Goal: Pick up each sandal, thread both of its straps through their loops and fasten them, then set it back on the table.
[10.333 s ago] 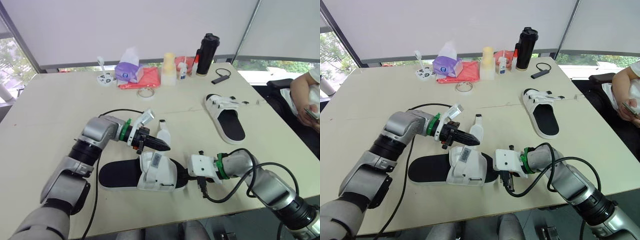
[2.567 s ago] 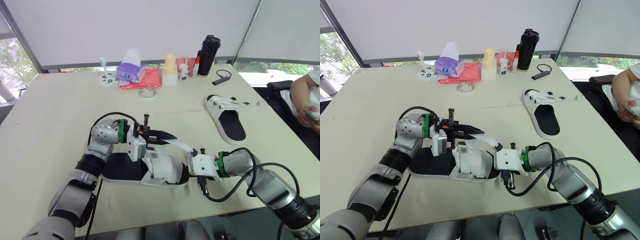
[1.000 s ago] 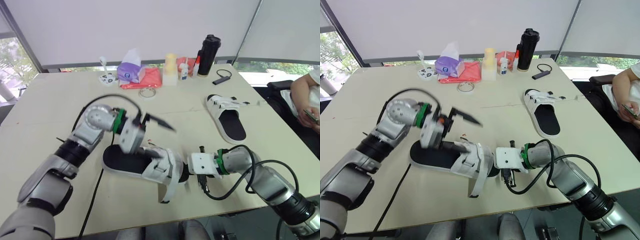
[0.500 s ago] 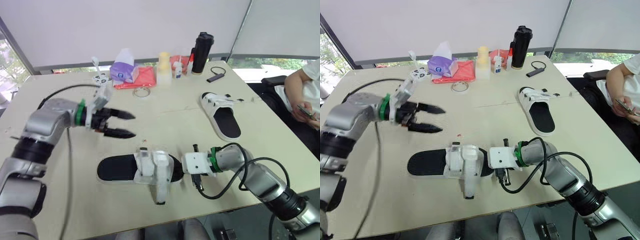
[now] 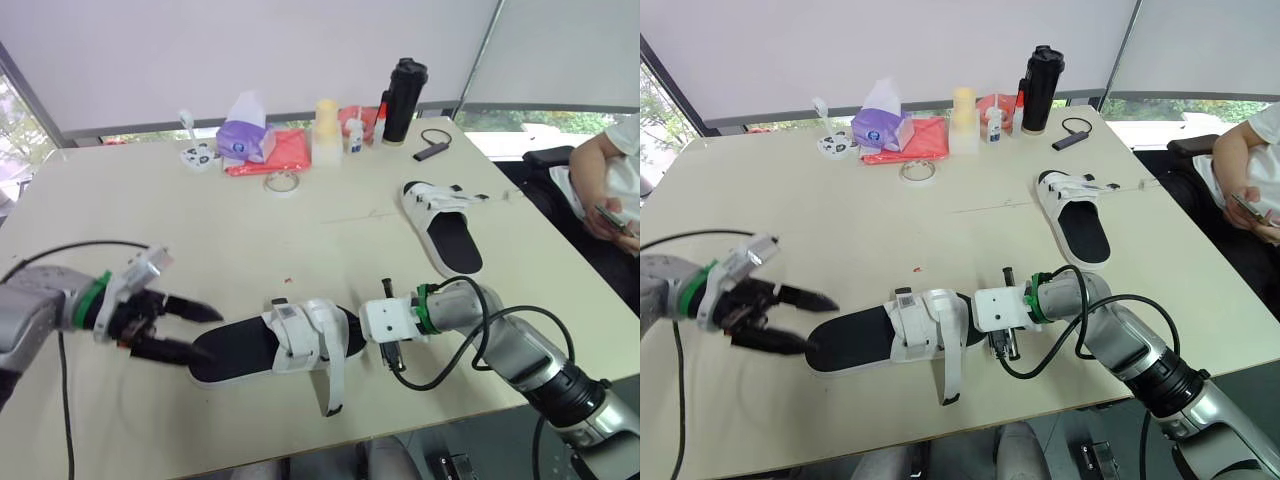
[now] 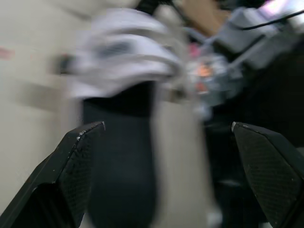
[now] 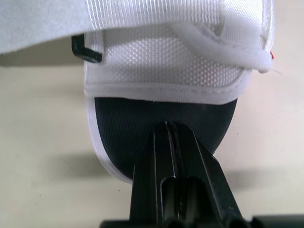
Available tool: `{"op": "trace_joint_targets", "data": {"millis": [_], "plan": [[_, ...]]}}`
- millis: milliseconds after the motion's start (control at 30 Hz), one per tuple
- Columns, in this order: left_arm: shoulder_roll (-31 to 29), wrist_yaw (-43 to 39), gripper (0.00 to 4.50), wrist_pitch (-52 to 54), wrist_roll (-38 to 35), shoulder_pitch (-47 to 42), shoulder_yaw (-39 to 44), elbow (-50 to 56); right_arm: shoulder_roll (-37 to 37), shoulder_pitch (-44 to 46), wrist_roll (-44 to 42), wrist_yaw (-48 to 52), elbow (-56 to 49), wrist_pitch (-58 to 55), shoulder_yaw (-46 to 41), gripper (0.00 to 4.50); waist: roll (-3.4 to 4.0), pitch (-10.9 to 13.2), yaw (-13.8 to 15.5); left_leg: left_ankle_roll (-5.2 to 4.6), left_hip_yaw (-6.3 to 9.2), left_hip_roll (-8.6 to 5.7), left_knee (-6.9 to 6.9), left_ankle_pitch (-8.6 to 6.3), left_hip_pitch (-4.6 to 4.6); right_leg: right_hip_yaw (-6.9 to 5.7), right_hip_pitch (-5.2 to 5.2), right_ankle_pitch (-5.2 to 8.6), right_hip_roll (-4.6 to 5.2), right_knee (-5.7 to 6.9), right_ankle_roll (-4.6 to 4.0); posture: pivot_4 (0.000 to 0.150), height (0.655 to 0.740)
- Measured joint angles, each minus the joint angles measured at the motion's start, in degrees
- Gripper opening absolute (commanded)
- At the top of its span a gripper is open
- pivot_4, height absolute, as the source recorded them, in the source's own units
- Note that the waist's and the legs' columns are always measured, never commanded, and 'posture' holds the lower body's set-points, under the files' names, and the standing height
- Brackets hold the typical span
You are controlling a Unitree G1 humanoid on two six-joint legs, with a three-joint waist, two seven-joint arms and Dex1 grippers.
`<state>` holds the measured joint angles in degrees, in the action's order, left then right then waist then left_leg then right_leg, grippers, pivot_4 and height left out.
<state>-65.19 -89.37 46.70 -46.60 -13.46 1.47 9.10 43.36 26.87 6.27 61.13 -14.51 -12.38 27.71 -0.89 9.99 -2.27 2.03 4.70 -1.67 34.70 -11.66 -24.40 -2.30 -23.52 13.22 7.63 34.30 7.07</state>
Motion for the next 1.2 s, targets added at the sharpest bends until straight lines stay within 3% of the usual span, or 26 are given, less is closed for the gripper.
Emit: {"op": "trace_joint_targets", "data": {"millis": [133,267,667,1000,1200], "plan": [[1.99,6.17,4.46,6.54,-6.80,6.53,4.07,9.97,-0.65,0.35,0.45,-0.13,1.10,0.33,-0.03,0.00,0.03,0.02,0.21,0.01,-0.02,0.11,0.05,0.00,0.07,-0.02,0.00,-0.03,-0.09,-0.01,-0.06,0.150,0.7400],[5.35,11.89,4.46,7.13,-7.40,9.32,3.79,14.42,-1.39,0.46,1.40,-0.24,1.23,0.17,-0.09,0.00,0.07,0.02,0.10,0.02,-0.08,0.17,0.07,-0.01,0.14,-0.02,0.01,-0.07,-0.08,-0.05,-0.13,0.150,0.7400],[12.57,20.28,4.46,2.12,1.96,10.81,-3.14,13.13,1.05,-1.29,1.44,3.43,-5.61,-6.53,-1.96,0.00,0.28,0.12,1.99,0.02,-0.48,0.13,0.06,-0.01,-0.05,-0.05,-0.04,-0.22,-0.08,-0.06,-0.35,0.150,0.7400],[17.38,24.29,4.46,-2.26,5.56,11.00,-6.47,16.16,2.93,-2.17,-0.31,5.99,-7.17,-10.49,-3.76,0.00,0.28,0.12,3.29,0.04,-0.55,0.10,0.21,-0.04,-0.05,-0.04,0.10,-0.21,-0.01,-0.17,-0.34,0.150,0.7400],[16.31,24.12,4.46,-5.16,8.78,10.69,-7.66,17.43,3.86,-2.47,-2.76,7.89,-6.64,-10.94,-4.52,0.00,0.29,0.12,3.07,0.03,-0.56,0.10,0.25,-0.04,-0.05,-0.04,0.10,-0.21,-0.03,-0.14,-0.34,0.150,0.7400]]}}
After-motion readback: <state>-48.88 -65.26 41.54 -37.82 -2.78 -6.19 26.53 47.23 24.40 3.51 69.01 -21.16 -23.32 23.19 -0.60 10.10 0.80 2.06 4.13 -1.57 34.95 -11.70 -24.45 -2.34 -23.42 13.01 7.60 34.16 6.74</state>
